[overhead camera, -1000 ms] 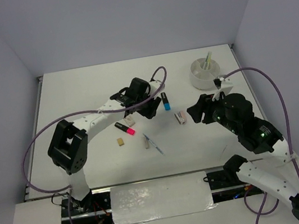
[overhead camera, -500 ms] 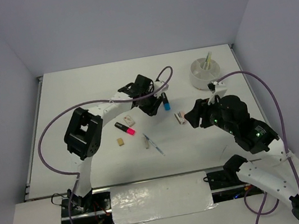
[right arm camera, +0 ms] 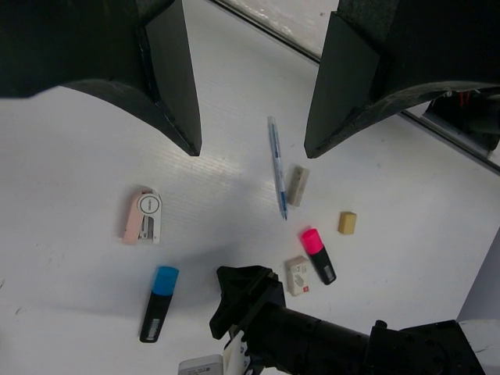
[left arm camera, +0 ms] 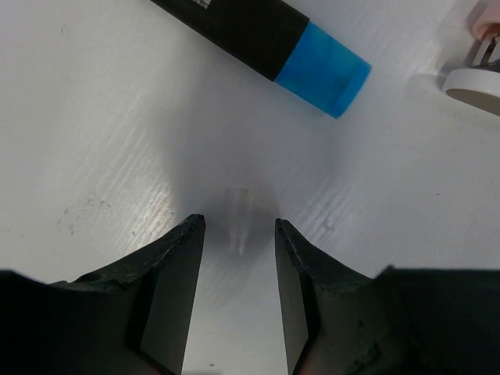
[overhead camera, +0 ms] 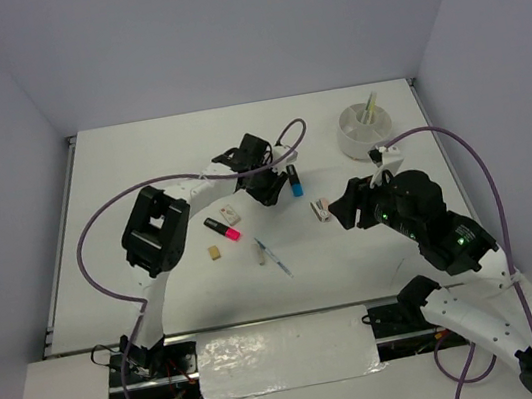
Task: Sort the stationery into containers
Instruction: Pick up the pen cap from the center of the board.
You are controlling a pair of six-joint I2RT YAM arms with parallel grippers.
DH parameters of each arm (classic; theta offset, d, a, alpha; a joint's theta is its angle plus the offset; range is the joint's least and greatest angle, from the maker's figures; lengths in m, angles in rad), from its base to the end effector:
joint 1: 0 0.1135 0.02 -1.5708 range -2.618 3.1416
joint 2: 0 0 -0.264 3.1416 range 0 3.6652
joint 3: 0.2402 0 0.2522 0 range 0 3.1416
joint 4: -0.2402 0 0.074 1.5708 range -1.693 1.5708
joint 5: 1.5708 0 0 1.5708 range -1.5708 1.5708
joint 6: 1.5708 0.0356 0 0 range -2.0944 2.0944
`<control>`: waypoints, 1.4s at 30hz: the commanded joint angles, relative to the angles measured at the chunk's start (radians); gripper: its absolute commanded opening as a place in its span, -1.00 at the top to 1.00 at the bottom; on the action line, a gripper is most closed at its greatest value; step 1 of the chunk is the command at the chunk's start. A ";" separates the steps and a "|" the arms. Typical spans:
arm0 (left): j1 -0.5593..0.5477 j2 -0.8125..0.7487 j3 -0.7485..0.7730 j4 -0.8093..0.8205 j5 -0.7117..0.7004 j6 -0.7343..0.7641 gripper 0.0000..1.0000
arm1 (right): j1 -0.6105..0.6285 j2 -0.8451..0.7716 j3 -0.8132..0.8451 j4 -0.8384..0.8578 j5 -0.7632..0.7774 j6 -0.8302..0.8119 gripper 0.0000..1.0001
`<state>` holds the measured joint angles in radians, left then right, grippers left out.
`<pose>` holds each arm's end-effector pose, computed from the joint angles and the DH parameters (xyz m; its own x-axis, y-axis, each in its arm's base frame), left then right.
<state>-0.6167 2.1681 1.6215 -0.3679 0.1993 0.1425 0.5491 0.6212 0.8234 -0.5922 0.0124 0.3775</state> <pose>0.3837 -0.2807 0.1694 -0.5453 0.5572 -0.6263 0.7505 0.6573 -0.0686 0.1151 0.0699 0.3335 -0.4902 0.1322 -0.8615 -0.3565 0.8716 0.3365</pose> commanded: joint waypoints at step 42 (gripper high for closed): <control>-0.005 -0.841 -0.646 0.934 0.525 -0.618 1.00 | -0.005 -0.029 -0.021 0.248 -0.063 0.279 -0.55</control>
<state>-0.6098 1.3956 1.0473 0.3164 0.6167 -0.2771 0.5453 0.5354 0.8234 -0.4446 0.0296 0.5858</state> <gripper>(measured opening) 0.192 0.756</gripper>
